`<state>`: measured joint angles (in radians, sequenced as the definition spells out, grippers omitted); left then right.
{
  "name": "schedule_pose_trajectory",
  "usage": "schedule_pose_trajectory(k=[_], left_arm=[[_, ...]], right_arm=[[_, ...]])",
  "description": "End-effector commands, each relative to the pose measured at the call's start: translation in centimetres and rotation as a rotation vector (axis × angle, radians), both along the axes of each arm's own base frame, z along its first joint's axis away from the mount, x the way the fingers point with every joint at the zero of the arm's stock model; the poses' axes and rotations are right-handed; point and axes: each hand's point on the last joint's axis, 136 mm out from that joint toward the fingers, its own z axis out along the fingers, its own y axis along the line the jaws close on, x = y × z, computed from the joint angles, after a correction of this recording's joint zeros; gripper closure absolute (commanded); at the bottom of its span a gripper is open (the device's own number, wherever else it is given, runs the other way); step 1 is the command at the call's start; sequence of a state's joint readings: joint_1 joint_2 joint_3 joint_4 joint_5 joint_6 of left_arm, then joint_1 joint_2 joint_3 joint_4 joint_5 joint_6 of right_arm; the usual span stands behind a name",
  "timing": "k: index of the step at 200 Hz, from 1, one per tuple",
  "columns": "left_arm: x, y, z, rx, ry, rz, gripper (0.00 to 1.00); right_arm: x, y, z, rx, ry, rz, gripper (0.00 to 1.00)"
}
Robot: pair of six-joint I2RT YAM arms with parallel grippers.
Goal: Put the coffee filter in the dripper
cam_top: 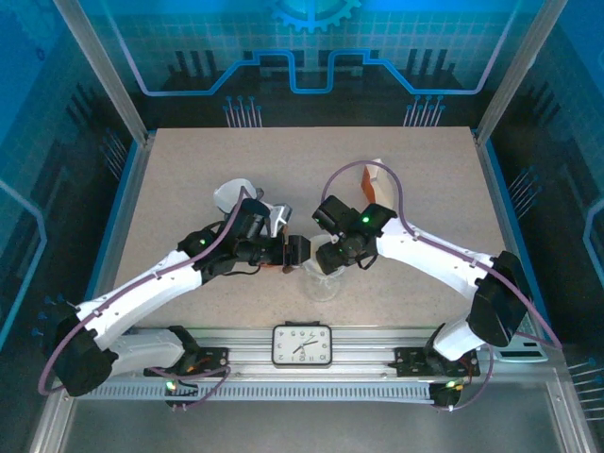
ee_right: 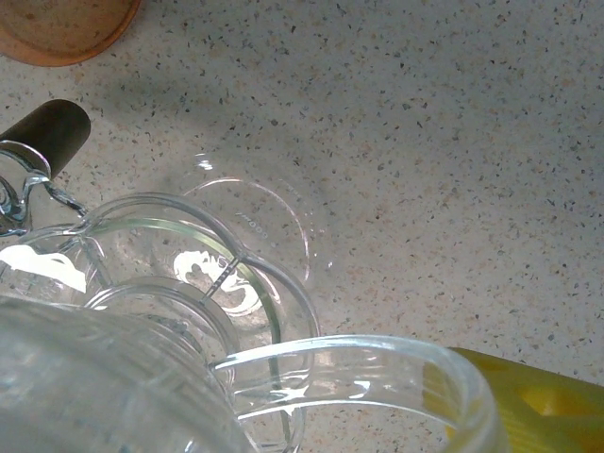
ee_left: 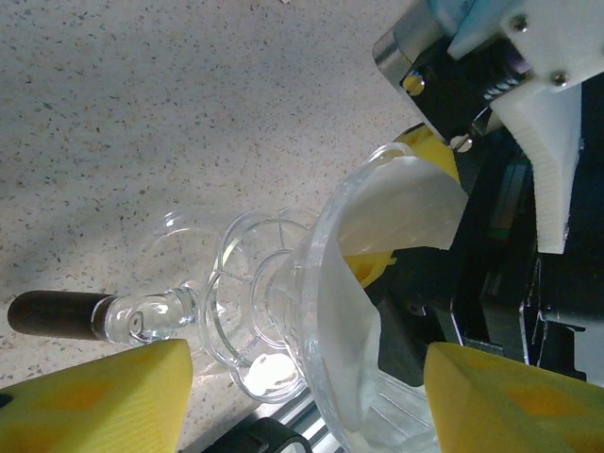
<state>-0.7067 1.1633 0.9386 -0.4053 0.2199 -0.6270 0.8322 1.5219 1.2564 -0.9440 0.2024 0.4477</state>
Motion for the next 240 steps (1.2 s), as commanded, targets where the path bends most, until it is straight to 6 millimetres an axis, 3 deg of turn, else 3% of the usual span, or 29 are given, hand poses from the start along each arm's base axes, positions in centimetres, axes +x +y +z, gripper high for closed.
schedule_pose_trajectory(k=[1, 54, 118, 183, 198, 227, 240], left_arm=[[-0.1, -0.3, 0.3, -0.035, 0.011, -0.012, 0.34], [-0.4, -0.2, -0.6, 0.004, 0.043, -0.026, 0.45], [-0.6, -0.7, -0.7, -0.004, 0.052, -0.058, 0.4], [-0.3, 0.0, -1.1, 0.032, 0.051, -0.024, 0.74], [-0.2, -0.1, -0.8, 0.022, 0.047, -0.024, 0.69], [-0.2, -0.5, -0.5, -0.001, 0.047, -0.029, 0.47], [-0.1, -0.5, -0.2, -0.008, 0.042, -0.028, 0.44]], right_arm=[[-0.3, 0.0, -0.7, -0.031, 0.007, 0.005, 0.29], [-0.3, 0.1, -0.5, -0.03, 0.01, 0.006, 0.29], [-0.3, 0.3, -0.7, -0.036, 0.014, 0.004, 0.29], [-0.3, 0.2, -0.6, -0.037, 0.014, 0.004, 0.29], [-0.3, 0.2, -0.6, -0.037, 0.015, 0.004, 0.29], [-0.3, 0.2, -0.6, -0.036, 0.014, 0.005, 0.29], [-0.3, 0.2, -0.6, -0.037, 0.014, 0.003, 0.29]])
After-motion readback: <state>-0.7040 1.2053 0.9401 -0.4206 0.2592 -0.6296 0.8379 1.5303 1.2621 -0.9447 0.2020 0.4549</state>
